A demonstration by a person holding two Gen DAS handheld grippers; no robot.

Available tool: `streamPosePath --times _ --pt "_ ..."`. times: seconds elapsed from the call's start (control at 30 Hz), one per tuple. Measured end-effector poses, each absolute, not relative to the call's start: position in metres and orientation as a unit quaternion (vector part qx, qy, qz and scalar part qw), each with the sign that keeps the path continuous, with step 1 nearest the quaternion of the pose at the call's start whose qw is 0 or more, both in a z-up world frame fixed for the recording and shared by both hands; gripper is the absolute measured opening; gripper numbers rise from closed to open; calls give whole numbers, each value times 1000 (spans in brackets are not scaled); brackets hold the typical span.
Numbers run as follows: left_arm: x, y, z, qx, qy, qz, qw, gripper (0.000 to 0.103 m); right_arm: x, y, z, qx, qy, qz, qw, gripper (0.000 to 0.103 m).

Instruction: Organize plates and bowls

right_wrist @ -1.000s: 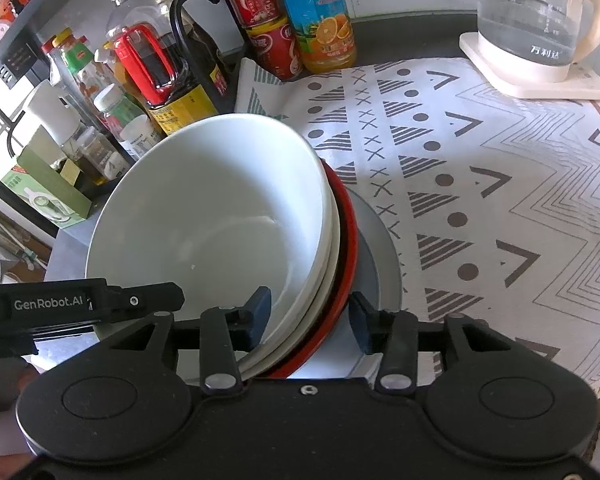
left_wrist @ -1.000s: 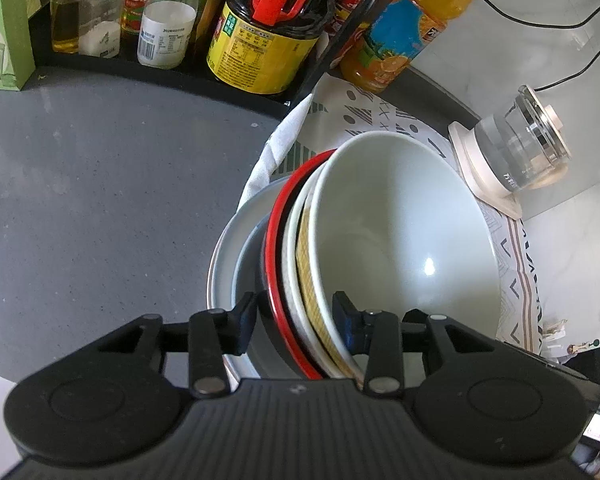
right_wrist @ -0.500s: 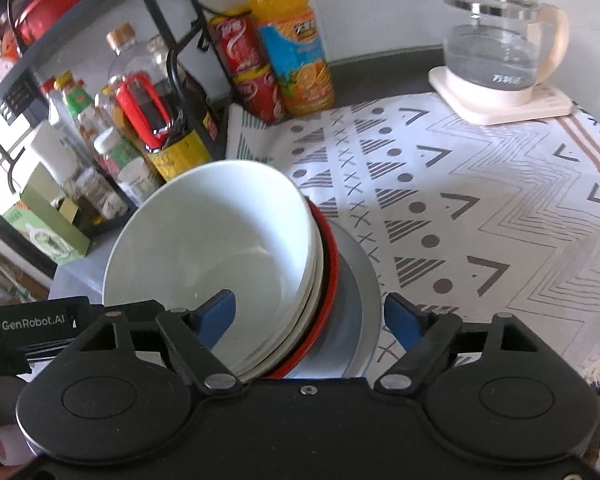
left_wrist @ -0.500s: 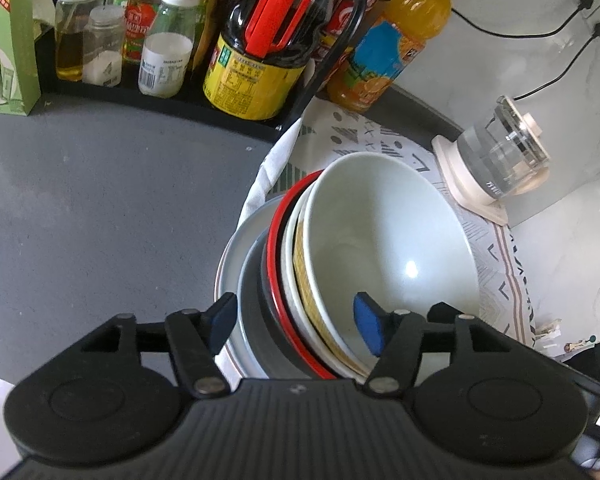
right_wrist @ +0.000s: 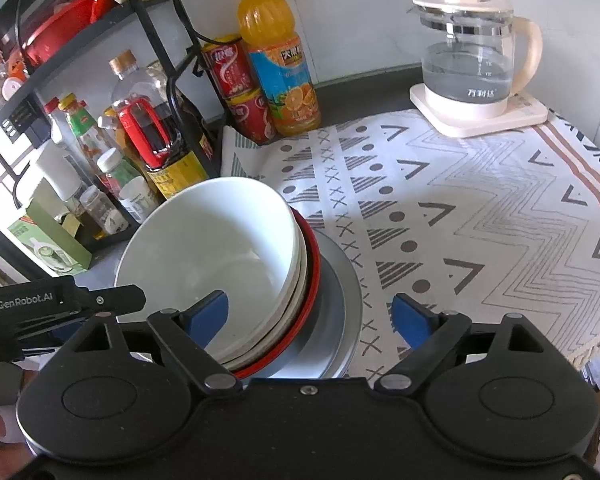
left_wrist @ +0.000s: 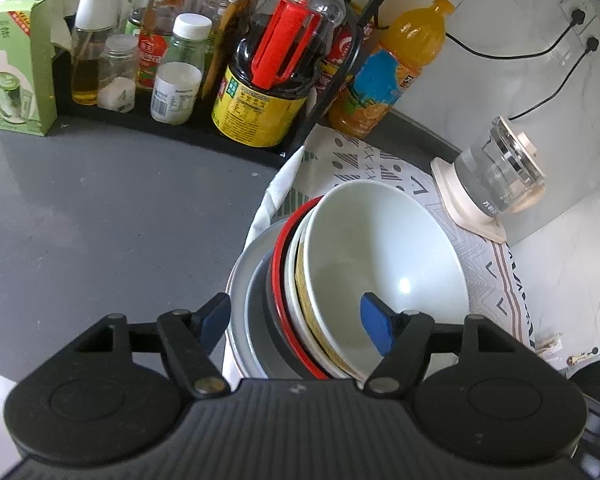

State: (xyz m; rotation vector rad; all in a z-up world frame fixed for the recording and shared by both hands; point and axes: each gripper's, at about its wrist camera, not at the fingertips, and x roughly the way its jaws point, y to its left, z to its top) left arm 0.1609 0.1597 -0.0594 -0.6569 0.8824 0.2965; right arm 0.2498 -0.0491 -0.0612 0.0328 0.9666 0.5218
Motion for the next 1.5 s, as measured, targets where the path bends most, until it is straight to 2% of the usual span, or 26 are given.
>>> streamPosePath --times 0.47,0.53,0.7,0.8,1.5 --pt "118 123 -36 -283 408 159 854 70 200 -120 -53 50 443 228 866 92" --pt "107 114 -30 -272 401 158 860 70 189 -130 -48 54 435 228 869 96" --pt "84 94 -15 -258 398 156 866 78 164 -152 -34 65 424 228 874 98" --pt "71 83 -7 -247 394 154 872 80 152 -160 -25 63 414 225 880 102" --pt "-1 20 22 -157 377 133 903 83 70 -216 8 38 373 182 909 103"
